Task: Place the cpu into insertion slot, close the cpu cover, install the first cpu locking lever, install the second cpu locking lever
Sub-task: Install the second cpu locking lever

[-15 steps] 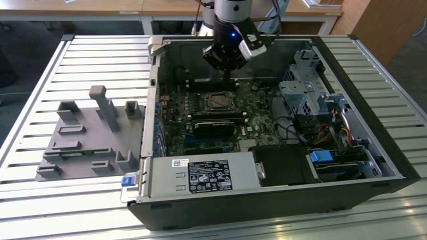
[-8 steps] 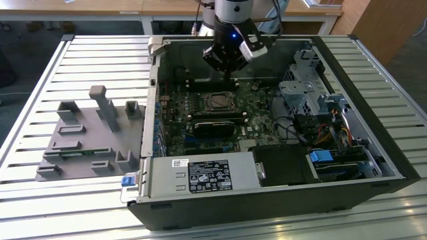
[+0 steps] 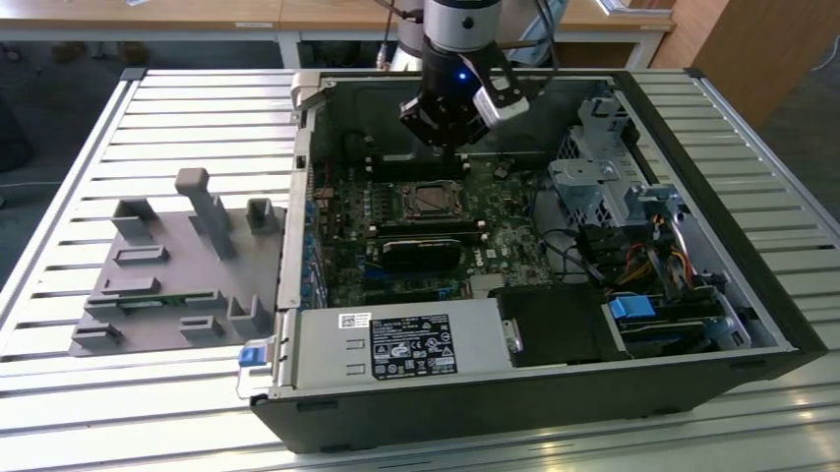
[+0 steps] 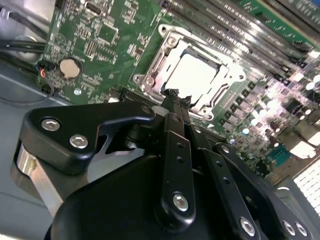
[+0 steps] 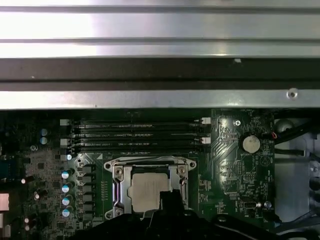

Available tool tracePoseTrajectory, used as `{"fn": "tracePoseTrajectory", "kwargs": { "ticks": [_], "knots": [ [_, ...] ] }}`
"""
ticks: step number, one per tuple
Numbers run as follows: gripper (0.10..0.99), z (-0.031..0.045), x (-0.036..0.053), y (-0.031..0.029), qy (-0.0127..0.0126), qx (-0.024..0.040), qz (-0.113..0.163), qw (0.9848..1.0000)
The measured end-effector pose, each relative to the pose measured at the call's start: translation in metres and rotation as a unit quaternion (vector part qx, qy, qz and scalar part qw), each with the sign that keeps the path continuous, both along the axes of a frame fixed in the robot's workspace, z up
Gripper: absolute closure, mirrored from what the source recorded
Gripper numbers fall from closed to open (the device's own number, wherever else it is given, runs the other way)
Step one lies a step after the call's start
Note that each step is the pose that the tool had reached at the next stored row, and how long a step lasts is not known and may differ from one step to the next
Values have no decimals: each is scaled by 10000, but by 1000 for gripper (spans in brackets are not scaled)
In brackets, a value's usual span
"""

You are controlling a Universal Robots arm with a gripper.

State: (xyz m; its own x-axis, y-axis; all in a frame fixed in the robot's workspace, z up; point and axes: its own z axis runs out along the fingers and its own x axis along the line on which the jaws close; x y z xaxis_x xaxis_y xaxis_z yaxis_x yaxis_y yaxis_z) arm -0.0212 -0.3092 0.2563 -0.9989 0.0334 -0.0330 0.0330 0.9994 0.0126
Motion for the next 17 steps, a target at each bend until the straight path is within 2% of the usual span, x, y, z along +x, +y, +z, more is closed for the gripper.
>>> {"fn": "tracePoseTrajectory", "kwargs": {
  "ticks": [8, 11, 12, 16, 17],
  "knots": [
    [965, -1, 0, -186, 0, -11, 0, 10000],
    [965, -3, 0, -218, 0, -5, 0, 10000],
    [965, -7, 0, -223, 4, 36, 0, 10000],
    [965, -16, 0, -251, 16, 341, 0, 9994],
    [965, -21, 0, -261, 19, 392, 0, 9992]
  ]
}}
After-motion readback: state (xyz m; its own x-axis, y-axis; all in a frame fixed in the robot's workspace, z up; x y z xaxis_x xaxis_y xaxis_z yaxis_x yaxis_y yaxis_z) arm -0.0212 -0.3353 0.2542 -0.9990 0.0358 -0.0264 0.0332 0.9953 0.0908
